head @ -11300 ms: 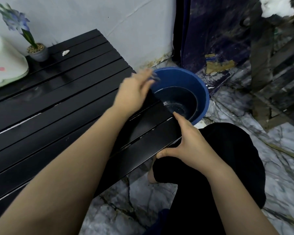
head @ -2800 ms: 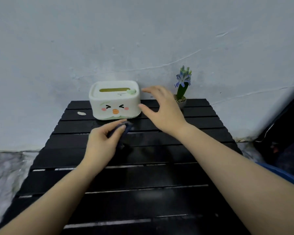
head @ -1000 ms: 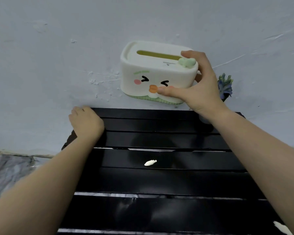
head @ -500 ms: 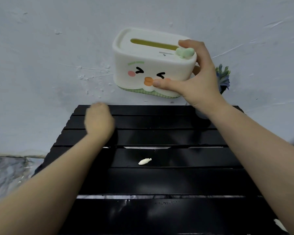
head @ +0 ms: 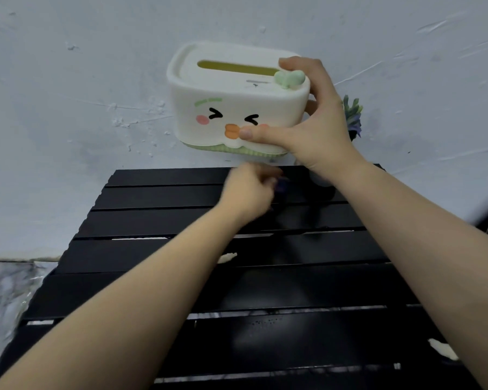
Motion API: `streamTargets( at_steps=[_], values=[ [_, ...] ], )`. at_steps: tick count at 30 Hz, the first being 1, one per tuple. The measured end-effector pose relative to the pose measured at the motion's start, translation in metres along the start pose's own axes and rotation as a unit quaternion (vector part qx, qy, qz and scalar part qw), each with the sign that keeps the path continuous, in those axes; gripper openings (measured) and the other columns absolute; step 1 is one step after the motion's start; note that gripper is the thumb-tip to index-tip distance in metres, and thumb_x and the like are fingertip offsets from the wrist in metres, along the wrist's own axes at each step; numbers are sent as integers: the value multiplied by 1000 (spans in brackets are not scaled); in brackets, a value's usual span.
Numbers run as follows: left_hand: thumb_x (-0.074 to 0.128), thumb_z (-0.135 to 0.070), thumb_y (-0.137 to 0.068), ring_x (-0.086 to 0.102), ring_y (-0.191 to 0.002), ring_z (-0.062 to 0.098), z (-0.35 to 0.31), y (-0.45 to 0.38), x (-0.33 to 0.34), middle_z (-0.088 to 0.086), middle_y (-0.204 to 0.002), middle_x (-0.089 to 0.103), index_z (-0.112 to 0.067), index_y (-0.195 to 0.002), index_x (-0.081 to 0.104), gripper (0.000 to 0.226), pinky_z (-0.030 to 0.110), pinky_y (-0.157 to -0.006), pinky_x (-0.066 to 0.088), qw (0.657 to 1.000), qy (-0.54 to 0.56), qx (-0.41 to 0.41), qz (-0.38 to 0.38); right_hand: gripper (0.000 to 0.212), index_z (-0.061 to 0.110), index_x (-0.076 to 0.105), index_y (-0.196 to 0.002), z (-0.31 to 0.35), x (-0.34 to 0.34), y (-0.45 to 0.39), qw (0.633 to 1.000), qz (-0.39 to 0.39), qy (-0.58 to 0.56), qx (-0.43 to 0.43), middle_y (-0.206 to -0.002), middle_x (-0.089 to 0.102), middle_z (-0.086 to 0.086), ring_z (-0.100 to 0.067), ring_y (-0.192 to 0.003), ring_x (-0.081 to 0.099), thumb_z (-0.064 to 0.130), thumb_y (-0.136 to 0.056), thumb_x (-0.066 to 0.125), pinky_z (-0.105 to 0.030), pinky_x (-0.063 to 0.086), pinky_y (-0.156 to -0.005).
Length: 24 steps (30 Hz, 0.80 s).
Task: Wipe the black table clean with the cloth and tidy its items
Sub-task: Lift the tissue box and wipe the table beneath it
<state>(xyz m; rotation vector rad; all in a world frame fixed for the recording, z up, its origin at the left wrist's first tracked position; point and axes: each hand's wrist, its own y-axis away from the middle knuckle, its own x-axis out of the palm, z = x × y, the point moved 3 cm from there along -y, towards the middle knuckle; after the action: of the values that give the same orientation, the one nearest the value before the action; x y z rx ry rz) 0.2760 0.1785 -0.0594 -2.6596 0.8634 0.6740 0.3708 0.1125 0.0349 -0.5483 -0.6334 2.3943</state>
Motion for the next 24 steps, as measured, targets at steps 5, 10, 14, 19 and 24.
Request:
streamTargets(
  at_steps=[5,10,14,19,24],
  values=[
    [45,-17,-96,53,-106,33,34,-26,-2,16,-115,57,-2,-120,53,30,38,-92,39,910,-376,-113,-134,90,28,56,-125,-2,-2,-1,1000,8,-1,3,-131,53,13,-10,-114,56,42,-48,99,-34,57,-90],
    [48,-14,-92,51,-109,30,25,-32,30,15,-119,55,-5,-122,53,32,37,-87,44,901,-415,-75,-100,90,25,56,-127,-9,-5,0,1000,8,12,-11,-131,52,15,-9,-117,55,43,-50,99,-32,54,-93],
    [51,-5,-93,57,-111,30,5,-6,54,10,-121,61,-9,-120,64,30,41,-87,51,960,-258,108,-15,89,25,56,-127,-8,-8,0,1000,4,9,-6,-131,52,13,-9,-115,55,40,-50,99,-29,54,-93],
    [58,-9,-94,63,-110,18,-7,45,45,1,-117,69,-13,-118,70,28,34,-97,49,956,-113,245,119,89,27,56,-126,-1,-5,2,1000,10,13,1,-132,51,10,-12,-116,55,44,-50,98,-33,55,-92],
    [57,-6,-97,64,-109,14,-18,97,27,4,-115,70,-5,-120,68,25,26,-99,47,938,-48,299,169,92,32,56,-126,-5,1,6,999,30,38,0,-134,53,8,-10,-118,54,52,-46,97,-33,51,-99]
  ],
)
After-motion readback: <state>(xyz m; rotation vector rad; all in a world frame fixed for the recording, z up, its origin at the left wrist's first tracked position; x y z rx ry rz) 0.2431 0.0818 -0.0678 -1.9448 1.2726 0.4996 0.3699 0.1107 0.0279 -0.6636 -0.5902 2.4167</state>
